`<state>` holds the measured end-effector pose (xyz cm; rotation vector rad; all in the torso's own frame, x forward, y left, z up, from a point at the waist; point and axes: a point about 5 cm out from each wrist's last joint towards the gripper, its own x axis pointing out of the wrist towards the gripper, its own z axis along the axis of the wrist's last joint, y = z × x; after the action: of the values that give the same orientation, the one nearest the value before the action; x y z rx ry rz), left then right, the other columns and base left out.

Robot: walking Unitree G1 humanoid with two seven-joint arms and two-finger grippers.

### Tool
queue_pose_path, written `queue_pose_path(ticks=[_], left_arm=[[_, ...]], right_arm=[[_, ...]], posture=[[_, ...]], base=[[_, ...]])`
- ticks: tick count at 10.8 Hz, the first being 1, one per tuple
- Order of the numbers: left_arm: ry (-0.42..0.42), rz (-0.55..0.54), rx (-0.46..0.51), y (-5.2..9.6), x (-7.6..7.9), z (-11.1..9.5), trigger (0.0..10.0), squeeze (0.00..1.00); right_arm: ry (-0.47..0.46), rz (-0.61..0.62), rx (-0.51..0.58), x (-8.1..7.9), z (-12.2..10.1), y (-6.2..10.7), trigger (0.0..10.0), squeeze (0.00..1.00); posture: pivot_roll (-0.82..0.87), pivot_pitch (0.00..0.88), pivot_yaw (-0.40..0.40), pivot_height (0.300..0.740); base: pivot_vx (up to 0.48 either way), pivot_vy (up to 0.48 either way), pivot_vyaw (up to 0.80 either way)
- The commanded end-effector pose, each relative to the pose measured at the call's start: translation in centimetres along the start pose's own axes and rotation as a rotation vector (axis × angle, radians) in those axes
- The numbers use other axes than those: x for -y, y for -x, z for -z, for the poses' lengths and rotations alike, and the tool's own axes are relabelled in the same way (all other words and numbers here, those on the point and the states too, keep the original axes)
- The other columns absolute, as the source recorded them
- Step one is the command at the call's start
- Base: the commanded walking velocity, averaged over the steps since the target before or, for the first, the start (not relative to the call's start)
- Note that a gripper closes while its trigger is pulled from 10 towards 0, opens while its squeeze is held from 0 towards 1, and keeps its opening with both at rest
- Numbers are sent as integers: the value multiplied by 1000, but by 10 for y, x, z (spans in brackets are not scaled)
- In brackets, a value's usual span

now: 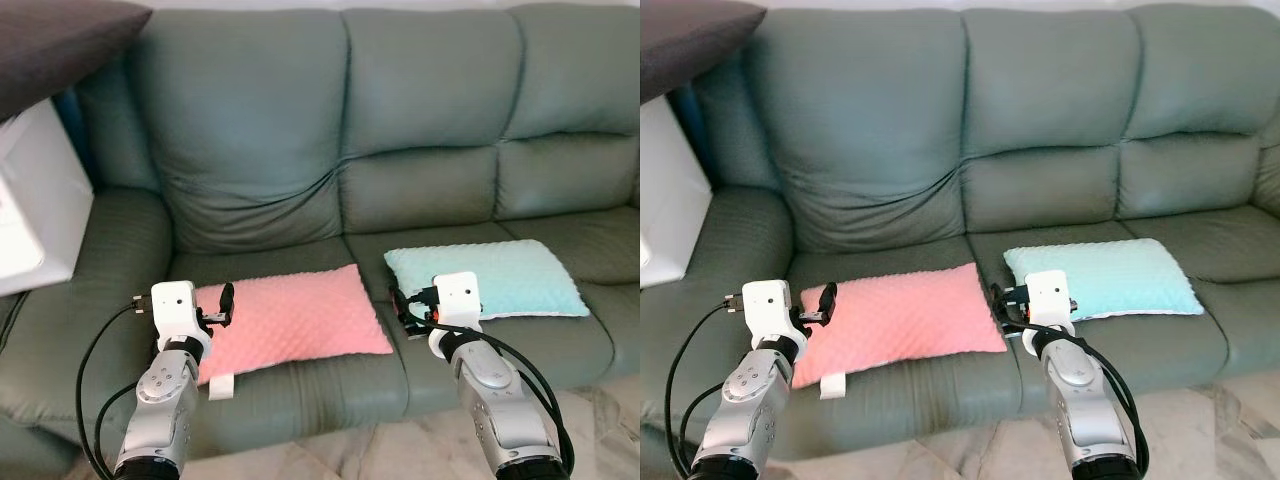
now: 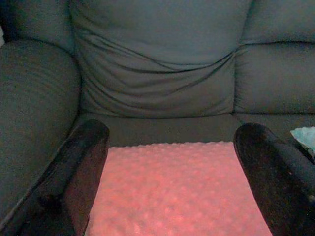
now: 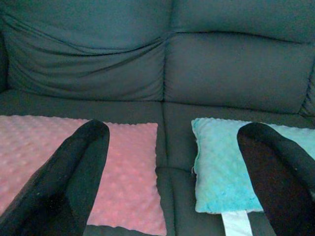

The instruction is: Move the pillow to the sofa

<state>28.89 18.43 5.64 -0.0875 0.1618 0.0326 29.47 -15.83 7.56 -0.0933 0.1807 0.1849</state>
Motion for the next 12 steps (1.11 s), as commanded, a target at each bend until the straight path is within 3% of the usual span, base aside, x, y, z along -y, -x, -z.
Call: queue_pose_path(ticks=[1, 9, 12], left_arm=[[-8, 6, -2, 0, 0, -1, 10000, 0], [1, 15, -29, 2, 1, 4, 10000, 0], [19, 25, -34, 3, 4, 6, 10000, 0]], right_arm=[[-1, 2, 6, 1, -4, -1, 10000, 0], [-16, -7, -5, 1, -4, -1, 10000, 0], [-11, -22, 14, -1, -6, 1, 10000, 0]], posture=[[-198, 7, -9, 740], [-202, 15, -12, 740], [-204, 17, -14, 740]], base=[[0, 0, -800], [0, 0, -800], [0, 0, -185]])
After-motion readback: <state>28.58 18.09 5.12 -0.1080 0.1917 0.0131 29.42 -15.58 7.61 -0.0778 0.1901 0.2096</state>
